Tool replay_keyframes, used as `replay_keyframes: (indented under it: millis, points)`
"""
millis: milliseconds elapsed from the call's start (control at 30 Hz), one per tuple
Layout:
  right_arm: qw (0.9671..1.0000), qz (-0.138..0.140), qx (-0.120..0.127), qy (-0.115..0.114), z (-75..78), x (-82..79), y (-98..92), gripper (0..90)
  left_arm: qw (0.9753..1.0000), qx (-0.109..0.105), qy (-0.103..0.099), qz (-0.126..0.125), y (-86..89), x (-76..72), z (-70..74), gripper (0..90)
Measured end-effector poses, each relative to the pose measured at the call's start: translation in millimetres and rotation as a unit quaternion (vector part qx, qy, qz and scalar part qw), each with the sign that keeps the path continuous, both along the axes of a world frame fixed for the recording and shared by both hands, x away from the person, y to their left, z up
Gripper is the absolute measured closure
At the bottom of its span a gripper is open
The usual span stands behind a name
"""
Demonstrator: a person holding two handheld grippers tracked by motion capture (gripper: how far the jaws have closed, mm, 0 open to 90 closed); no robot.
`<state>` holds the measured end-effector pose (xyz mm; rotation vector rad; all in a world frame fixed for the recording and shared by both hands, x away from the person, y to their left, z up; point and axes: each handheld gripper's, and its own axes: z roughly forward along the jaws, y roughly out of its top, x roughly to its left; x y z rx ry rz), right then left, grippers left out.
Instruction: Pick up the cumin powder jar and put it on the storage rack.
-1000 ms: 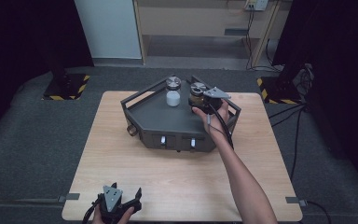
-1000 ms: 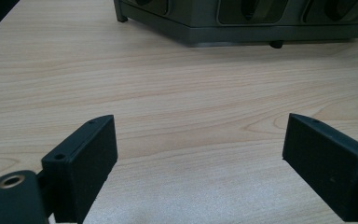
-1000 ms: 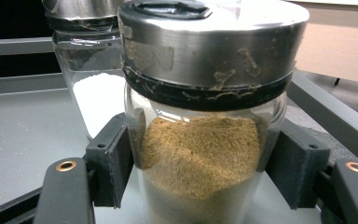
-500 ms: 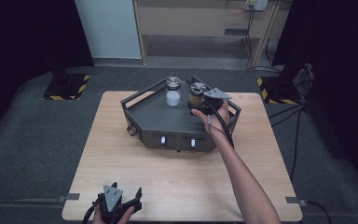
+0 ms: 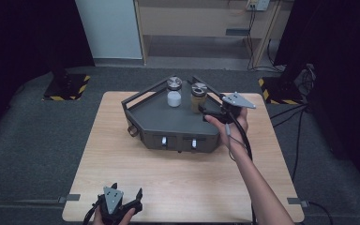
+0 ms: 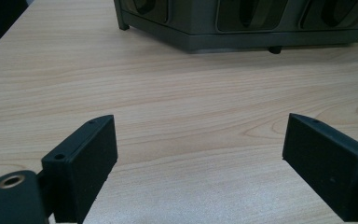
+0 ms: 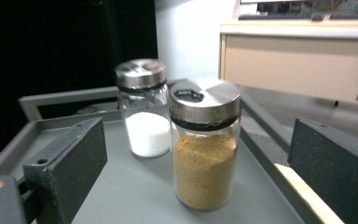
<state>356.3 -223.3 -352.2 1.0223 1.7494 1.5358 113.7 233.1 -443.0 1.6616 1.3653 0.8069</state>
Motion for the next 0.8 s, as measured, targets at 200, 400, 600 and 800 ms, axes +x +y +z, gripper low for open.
replay_keyframes:
  millis: [200, 400, 600, 800]
  points:
    - [0.9993, 0.007, 0.008, -0.036, 7.1, -47.6, -27.4, 6.0, 1.0, 0.003, -0.002, 0.001, -1.6, -3.0, 0.9, 9.2]
    - [0.9982, 0.005, 0.012, -0.059, 7.0, -95.9, -54.2, 6.1, 0.9999, 0.006, -0.009, 0.002, -3.9, -5.2, 2.0, 9.2]
    - [0.9979, 0.005, 0.009, -0.064, 3.2, -141.5, -77.5, 6.1, 0.9997, 0.02, -0.015, 0.004, -6.0, -10.1, -0.3, 9.2]
    - [0.9983, -0.006, 0.003, -0.057, -2.5, -175.7, -96.5, 6.1, 0.9994, 0.03, -0.019, 0.002, -8.3, -14.2, -0.6, 9.2]
